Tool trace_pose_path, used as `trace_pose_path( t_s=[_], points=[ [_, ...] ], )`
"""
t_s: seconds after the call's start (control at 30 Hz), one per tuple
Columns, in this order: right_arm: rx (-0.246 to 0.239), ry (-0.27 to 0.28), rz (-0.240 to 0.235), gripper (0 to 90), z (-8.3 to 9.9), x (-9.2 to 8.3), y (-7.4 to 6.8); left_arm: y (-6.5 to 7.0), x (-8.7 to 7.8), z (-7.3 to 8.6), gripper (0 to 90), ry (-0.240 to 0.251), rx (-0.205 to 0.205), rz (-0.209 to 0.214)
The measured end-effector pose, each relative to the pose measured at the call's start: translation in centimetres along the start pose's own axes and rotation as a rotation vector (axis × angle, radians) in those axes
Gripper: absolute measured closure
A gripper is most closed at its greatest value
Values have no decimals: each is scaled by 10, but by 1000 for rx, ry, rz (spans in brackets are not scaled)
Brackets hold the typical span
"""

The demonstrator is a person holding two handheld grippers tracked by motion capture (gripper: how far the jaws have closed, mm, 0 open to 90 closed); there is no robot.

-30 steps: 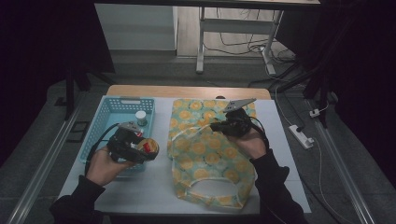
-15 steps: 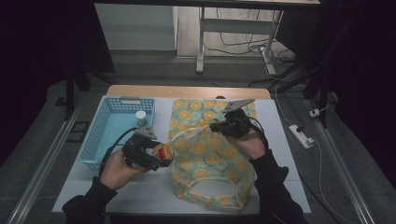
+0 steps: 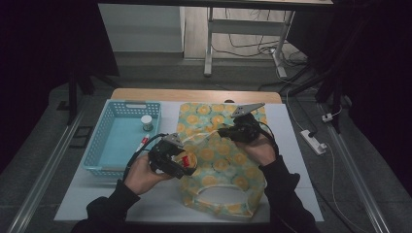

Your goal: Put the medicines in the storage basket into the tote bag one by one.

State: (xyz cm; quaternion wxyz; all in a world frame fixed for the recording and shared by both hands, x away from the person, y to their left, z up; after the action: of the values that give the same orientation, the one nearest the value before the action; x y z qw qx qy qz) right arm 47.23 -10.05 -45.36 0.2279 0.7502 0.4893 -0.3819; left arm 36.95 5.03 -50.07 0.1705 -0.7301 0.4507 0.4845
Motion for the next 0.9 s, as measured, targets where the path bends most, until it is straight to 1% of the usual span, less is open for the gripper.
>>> trace_pose_path(
  t_s=[0.23, 0.47, 0.63, 0.77, 0.9],
  points=[
    [2, -2, 0, 895, 0, 1, 0, 4, 15, -14, 204, -13, 31, 4],
    [4, 0, -1, 895, 0, 3, 1, 2, 32, -24, 204, -18, 36, 17],
    [3, -1, -1, 896, 1, 5, 2, 0, 44, -33, 203, -28, 54, 20],
    [10, -5, 2, 896, 2, 7, 2, -2, 54, -39, 203, -28, 53, 31],
    [13, -4, 5, 896, 1, 8, 3, -4, 62, -44, 203, -30, 65, 33]
  ],
)
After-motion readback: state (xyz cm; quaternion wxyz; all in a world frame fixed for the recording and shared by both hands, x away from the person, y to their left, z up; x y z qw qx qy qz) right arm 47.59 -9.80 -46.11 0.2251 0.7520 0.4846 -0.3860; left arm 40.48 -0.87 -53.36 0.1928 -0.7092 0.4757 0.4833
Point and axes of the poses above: each handheld gripper's, and its own axes: x roughly forward along the jaws, z roughly out of its underside, y roughly to its right, the point moved 8 cm from there along x, roughly forward along the jaws, and after that the axes turned 12 degrees about -y, right-handed, at the moved point
